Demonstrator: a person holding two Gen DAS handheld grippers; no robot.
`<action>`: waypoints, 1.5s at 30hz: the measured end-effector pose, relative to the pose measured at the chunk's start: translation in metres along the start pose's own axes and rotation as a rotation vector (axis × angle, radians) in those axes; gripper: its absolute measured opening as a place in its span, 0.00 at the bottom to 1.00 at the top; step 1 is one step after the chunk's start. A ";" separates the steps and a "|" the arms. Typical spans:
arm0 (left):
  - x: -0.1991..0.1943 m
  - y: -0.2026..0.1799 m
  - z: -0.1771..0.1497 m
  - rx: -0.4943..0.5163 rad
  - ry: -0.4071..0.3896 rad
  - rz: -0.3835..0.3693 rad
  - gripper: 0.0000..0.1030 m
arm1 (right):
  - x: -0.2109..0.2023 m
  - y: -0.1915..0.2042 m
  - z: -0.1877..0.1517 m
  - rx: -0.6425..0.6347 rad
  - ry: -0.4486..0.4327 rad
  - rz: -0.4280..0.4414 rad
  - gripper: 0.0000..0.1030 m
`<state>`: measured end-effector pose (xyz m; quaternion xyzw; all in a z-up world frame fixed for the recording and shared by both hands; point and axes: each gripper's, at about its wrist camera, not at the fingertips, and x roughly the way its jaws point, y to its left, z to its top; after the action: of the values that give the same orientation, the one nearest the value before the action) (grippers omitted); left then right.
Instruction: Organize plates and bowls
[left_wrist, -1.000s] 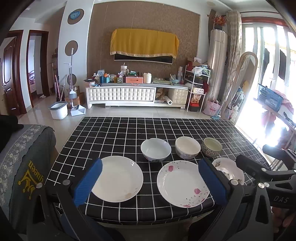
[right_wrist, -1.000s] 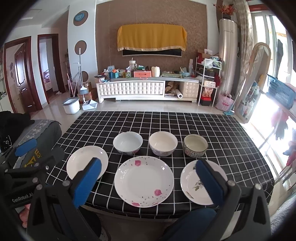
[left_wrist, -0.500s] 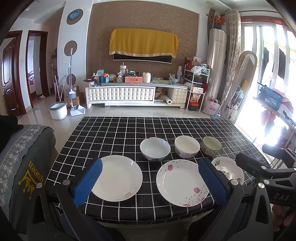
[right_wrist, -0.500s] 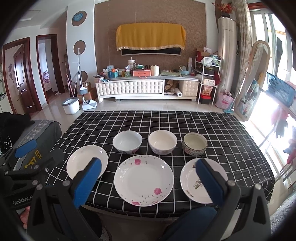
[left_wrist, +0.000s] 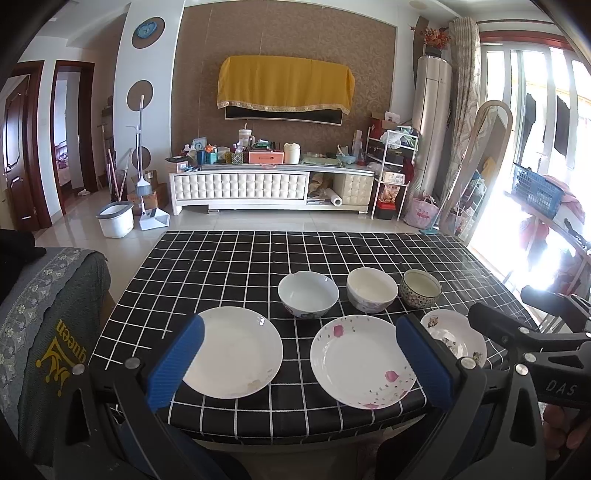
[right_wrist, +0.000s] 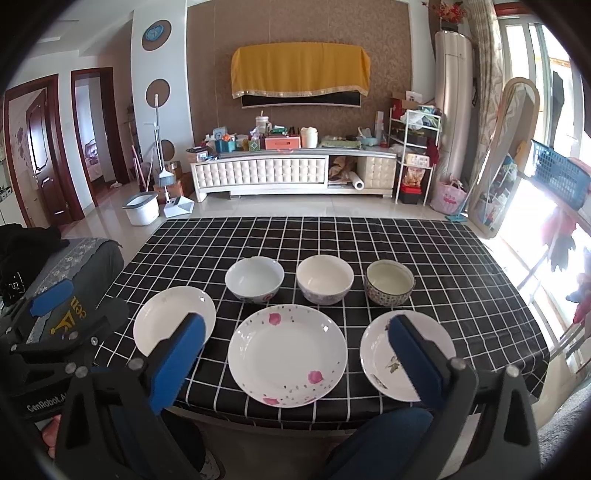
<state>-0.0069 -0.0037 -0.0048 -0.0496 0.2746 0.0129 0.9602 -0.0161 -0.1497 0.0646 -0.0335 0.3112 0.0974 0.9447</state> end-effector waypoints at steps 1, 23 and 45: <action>0.000 0.000 0.000 0.002 0.001 0.001 1.00 | 0.000 0.000 0.000 0.000 0.000 -0.001 0.98; -0.008 -0.002 -0.002 0.004 -0.002 0.002 1.00 | -0.005 -0.003 -0.003 0.007 0.004 0.002 0.98; 0.004 0.013 0.013 0.007 0.016 -0.036 1.00 | 0.000 0.002 0.012 0.035 -0.007 0.046 0.98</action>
<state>0.0023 0.0105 0.0030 -0.0513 0.2812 -0.0059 0.9583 -0.0094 -0.1463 0.0746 -0.0096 0.3102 0.1136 0.9438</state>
